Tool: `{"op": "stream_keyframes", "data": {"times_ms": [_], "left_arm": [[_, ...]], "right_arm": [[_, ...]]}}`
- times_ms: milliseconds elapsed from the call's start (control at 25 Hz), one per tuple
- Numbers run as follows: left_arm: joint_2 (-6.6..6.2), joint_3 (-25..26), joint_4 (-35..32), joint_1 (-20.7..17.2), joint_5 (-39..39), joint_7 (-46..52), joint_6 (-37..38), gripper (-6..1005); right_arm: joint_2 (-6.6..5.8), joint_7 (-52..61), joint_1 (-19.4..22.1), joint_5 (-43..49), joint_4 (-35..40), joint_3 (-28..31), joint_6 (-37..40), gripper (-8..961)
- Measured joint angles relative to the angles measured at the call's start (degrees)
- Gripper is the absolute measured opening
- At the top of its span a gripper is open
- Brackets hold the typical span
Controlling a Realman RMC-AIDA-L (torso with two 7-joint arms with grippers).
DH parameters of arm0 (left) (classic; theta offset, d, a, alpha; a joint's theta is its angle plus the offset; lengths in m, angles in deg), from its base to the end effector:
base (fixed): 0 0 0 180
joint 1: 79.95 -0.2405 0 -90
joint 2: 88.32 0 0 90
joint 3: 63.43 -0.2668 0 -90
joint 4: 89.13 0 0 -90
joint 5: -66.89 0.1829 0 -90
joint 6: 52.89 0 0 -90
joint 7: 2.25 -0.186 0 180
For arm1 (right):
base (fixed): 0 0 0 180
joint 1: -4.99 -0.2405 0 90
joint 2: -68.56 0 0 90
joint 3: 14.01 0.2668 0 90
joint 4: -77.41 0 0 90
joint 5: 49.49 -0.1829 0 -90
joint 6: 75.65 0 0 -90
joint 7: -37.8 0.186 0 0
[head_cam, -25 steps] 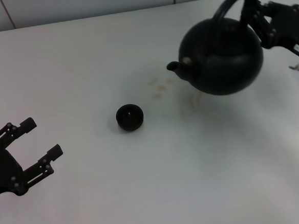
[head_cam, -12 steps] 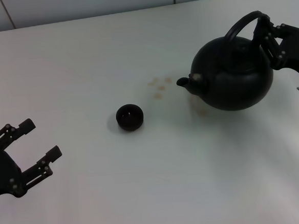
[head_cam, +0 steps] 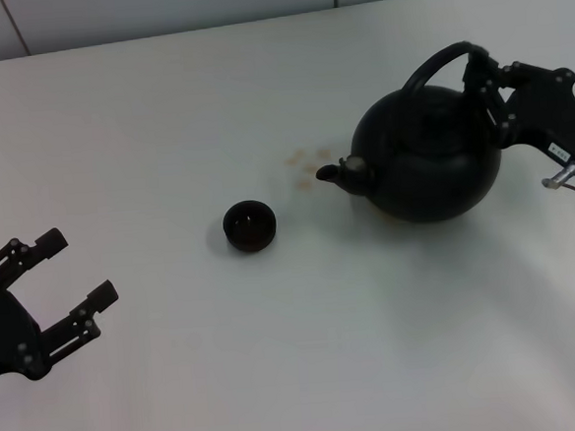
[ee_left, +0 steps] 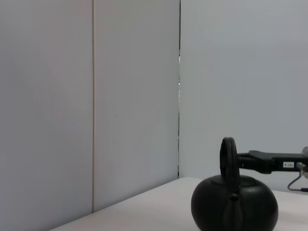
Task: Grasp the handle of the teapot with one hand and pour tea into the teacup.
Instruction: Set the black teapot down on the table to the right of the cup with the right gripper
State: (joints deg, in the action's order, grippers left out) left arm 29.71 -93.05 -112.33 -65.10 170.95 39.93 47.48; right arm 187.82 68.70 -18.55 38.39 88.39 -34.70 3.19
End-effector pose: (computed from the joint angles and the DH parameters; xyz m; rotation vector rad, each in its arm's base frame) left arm -0.2852 0.2444 -0.0213 -2.3956 -0.3076 -0.9510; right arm 0.3007 0.3357 -0.0111 -1.9479 0.4339 0.8034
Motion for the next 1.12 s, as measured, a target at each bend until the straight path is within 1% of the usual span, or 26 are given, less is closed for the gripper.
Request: {"op": "stream_keyframes", "data": {"times_ms": [120,520,760,960,1120], "left_arm": [[0.00,-0.04,0.00,-0.06,0.00,0.00,0.00,793],[0.05,-0.06,0.07,-0.25,0.00,0.00,0.31,793],[0.09,0.07,0.09,-0.34,0.00,0.00,0.68,793],[0.09,0.13,0.09,-0.44,0.00,0.05,0.78,793],[0.09,0.19,0.09,-0.44,0.00,0.12,0.85,793]], "right_arm": [[-0.07,-2.01,-0.22,-0.46,-1.58,0.38,-0.33,196],[0.06,-3.52,0.00,-0.47,-2.15,0.60,-0.81,214],[0.06,-4.49,-0.44,-0.47,-3.17,0.67,-4.35,225],[0.03,-4.27,0.24,-0.48,-3.46,2.22,-3.14,234],[-0.06,-3.89,1.05,-0.47,-3.51,2.76,-1.19,404]]}}
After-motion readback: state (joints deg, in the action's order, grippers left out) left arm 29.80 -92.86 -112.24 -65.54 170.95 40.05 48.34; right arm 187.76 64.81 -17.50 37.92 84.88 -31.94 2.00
